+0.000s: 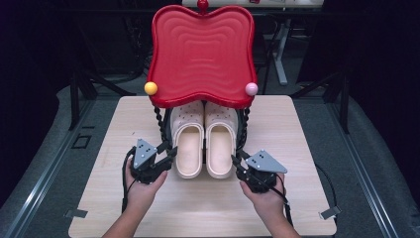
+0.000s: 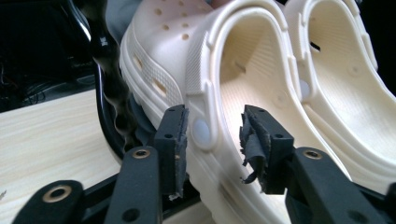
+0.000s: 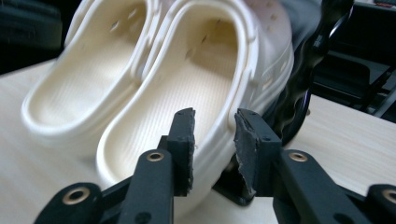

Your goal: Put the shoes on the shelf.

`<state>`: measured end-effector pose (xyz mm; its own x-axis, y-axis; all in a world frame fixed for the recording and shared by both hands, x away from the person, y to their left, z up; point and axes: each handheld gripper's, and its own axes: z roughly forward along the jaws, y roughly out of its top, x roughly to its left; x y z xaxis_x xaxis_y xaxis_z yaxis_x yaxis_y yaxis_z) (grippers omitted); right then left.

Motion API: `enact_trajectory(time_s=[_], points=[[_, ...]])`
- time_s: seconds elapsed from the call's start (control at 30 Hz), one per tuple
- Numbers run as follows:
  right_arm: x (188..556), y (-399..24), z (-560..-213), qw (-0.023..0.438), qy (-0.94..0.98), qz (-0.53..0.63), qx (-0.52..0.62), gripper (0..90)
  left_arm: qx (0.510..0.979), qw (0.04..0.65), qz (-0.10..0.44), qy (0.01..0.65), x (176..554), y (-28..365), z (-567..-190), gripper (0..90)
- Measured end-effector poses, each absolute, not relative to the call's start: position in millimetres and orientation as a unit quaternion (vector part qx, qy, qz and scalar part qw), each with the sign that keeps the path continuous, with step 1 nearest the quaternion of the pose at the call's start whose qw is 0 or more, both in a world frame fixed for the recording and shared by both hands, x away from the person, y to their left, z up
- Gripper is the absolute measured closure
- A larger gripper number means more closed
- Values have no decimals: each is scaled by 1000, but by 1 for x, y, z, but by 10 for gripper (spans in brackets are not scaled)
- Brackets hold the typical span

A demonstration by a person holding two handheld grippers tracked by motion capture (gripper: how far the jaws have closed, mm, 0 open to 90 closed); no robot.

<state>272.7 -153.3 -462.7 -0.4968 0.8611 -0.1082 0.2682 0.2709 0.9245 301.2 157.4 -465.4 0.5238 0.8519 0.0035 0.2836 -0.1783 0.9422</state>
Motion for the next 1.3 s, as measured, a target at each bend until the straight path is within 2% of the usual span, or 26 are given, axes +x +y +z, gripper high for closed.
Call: enact_trajectory(time_s=[0.2, 0.47, 0.6, 0.97, 1.13, 1.17, 1.3], points=[[259, -154, -470, 299, 742, 468, 376, 719, 718, 504, 276, 392, 286, 161, -470, 666], [248, -151, -479, 299, 746, 461, 376, 677, 730, 501, 260, 386, 270, 168, -480, 697], [244, -152, -481, 276, 746, 476, 375, 745, 732, 501, 248, 390, 266, 171, -487, 693], [238, -151, -494, 264, 757, 464, 376, 816, 748, 487, 238, 383, 253, 170, -503, 672], [238, -148, -499, 260, 766, 455, 373, 868, 752, 484, 223, 387, 252, 169, -507, 715], [238, -147, -501, 260, 769, 450, 372, 895, 754, 484, 218, 386, 252, 168, -508, 749], [239, -145, -505, 246, 774, 452, 370, 899, 756, 484, 221, 381, 252, 166, -510, 785]])
